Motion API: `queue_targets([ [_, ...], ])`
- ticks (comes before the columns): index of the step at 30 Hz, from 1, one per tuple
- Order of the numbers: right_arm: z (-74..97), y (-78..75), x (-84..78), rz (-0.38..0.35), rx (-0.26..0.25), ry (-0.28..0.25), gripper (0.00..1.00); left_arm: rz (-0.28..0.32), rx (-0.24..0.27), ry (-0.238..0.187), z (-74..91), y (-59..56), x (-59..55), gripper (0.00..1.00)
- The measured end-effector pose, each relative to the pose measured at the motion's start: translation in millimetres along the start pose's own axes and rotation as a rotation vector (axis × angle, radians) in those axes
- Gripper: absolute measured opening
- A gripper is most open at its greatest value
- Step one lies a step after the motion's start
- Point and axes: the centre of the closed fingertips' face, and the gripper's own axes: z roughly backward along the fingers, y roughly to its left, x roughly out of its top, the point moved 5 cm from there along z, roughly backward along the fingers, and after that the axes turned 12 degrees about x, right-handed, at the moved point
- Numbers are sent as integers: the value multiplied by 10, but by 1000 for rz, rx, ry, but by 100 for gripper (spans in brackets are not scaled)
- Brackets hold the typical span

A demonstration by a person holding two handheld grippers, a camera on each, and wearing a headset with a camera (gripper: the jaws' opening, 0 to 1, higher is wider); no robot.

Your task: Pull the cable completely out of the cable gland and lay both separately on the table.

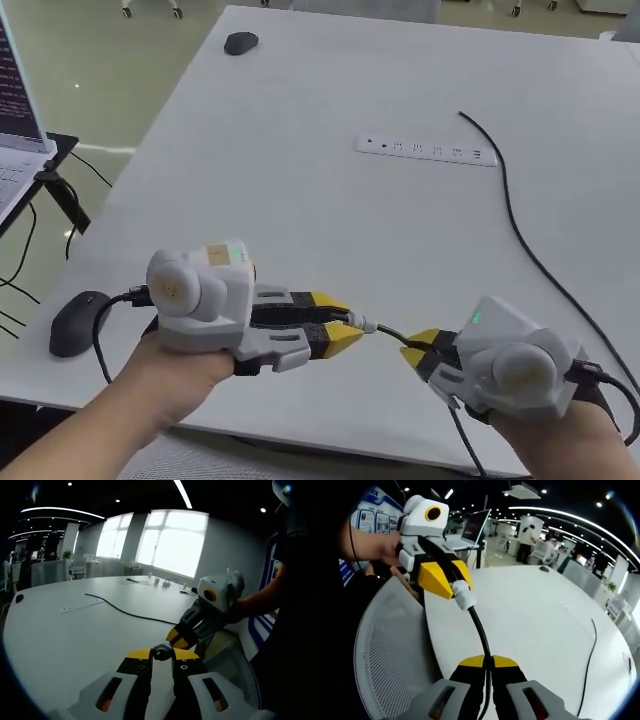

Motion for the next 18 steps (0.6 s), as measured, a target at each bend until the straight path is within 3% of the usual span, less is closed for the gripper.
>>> queue_targets([
  [18,97,-38,-368,-125,-17,30,0,11,8,1,28,9,-27,15],
])
